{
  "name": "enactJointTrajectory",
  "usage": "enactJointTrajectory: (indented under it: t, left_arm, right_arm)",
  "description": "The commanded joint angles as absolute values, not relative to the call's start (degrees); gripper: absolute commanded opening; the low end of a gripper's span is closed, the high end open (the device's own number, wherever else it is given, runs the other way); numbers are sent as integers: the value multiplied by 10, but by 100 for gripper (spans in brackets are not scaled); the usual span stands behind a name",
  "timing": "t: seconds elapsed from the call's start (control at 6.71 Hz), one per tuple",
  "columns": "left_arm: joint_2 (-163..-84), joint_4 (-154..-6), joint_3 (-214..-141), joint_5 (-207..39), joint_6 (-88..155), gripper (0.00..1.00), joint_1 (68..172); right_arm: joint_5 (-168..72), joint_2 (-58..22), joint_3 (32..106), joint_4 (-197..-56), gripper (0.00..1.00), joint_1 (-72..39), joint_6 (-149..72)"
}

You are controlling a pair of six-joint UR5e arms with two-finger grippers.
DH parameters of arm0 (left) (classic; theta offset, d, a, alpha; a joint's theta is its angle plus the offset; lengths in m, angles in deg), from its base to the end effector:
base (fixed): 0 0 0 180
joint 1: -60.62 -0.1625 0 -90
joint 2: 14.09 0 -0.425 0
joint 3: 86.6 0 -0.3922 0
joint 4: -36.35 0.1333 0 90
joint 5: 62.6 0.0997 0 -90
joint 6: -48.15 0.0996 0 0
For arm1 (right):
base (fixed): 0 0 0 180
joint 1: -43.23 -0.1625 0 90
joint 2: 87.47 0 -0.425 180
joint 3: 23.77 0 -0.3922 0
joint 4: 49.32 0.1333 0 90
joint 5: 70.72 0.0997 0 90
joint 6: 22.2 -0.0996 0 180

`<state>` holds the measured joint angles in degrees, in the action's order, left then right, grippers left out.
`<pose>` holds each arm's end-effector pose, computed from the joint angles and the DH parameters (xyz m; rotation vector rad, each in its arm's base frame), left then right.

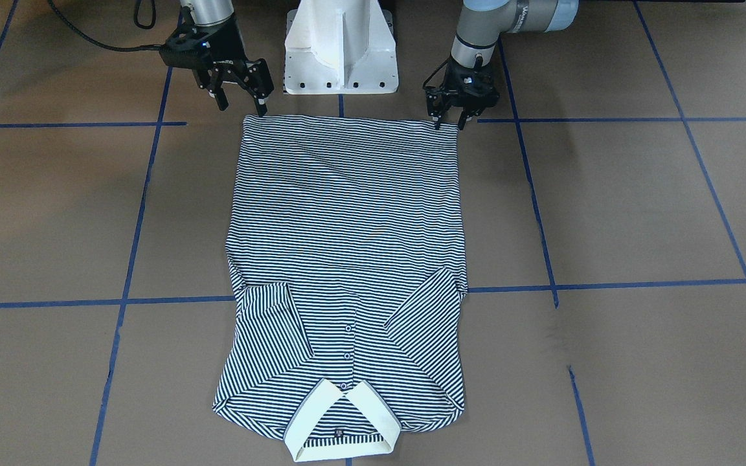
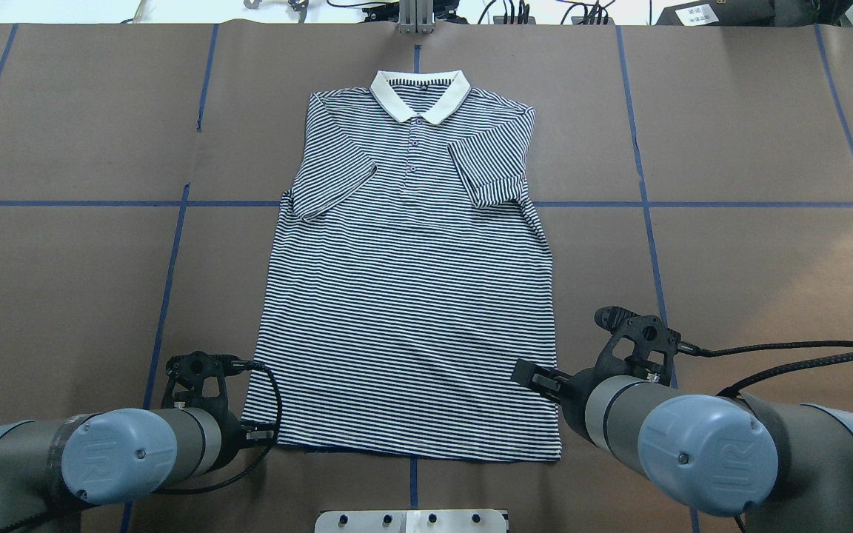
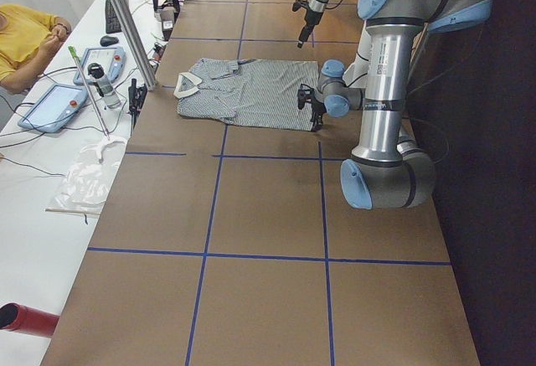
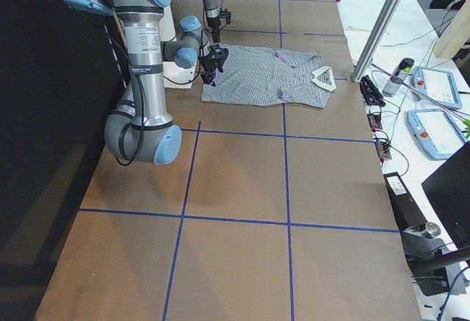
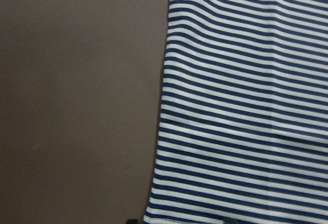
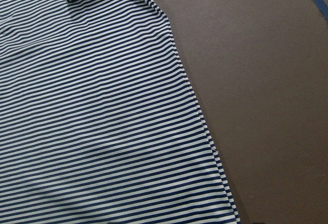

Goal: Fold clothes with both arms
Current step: 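Lower both grippers and pinch the two hem corners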

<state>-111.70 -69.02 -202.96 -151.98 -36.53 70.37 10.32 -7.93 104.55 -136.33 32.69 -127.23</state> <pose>0.4918 -0.2208 0.3539 0.1230 0.8526 -0.0771 -0.4394 -0.2331 0.2680 0.1113 -0.9163 0.4852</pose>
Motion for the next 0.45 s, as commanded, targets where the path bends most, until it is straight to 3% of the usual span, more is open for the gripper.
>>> enactJointTrajectory:
  t: [0.0,0.3]
  left_arm:
    - [-1117,-690,-2029,-1520,-366,57,704]
    - [-1118,-690,-2023,-1520,-365,54,704]
  right_arm:
    - [103,-79,1046,-1363,90,327,-1272]
    - [103,-78,1045,-1363,90,327,-1271]
